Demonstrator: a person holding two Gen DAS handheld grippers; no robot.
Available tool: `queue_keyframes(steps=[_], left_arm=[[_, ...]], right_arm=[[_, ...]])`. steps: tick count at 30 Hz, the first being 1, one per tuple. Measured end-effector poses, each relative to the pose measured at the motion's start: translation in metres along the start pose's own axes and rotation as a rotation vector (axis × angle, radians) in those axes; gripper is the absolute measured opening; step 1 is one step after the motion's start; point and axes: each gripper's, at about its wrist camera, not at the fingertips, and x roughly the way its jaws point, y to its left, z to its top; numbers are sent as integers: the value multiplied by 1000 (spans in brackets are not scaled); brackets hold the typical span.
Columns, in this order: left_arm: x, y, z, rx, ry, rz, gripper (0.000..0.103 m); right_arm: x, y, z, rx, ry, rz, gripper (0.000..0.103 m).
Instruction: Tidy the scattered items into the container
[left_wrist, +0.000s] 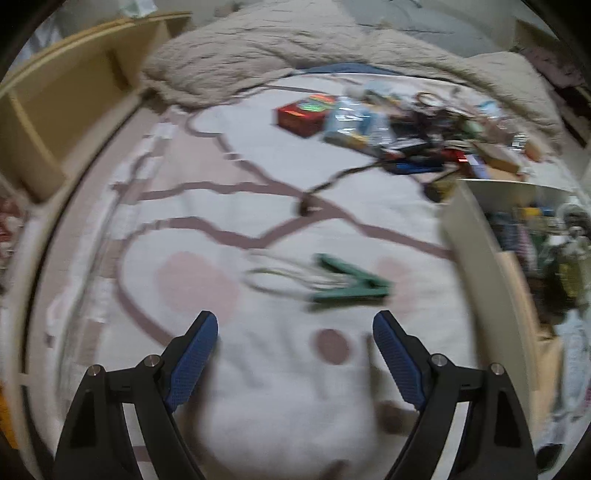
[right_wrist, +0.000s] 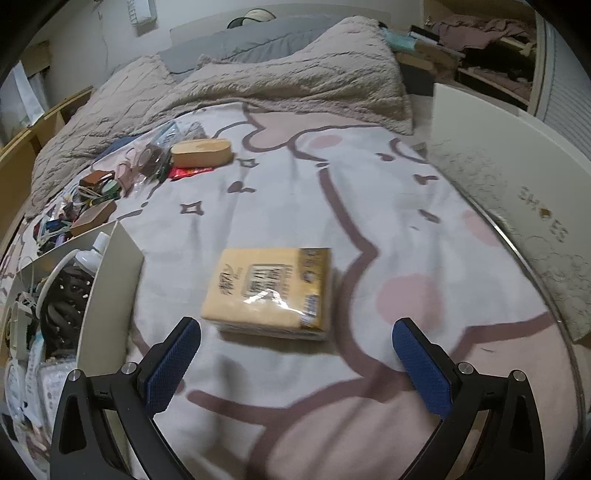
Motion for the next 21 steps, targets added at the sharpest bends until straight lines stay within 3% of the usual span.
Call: queue_keyframes(steps=[5,11,21], left_arm=[[8,-18,2,22,12,-31,87],[19,-23,5,3,15,-25,87],[24,-16,8,-29,-16,-31,87]], right_arm=[[18,10,6,15,44,21,103],[38,18,10,-40,85,-66,103],[41,16,5,-53,59,-65,103]])
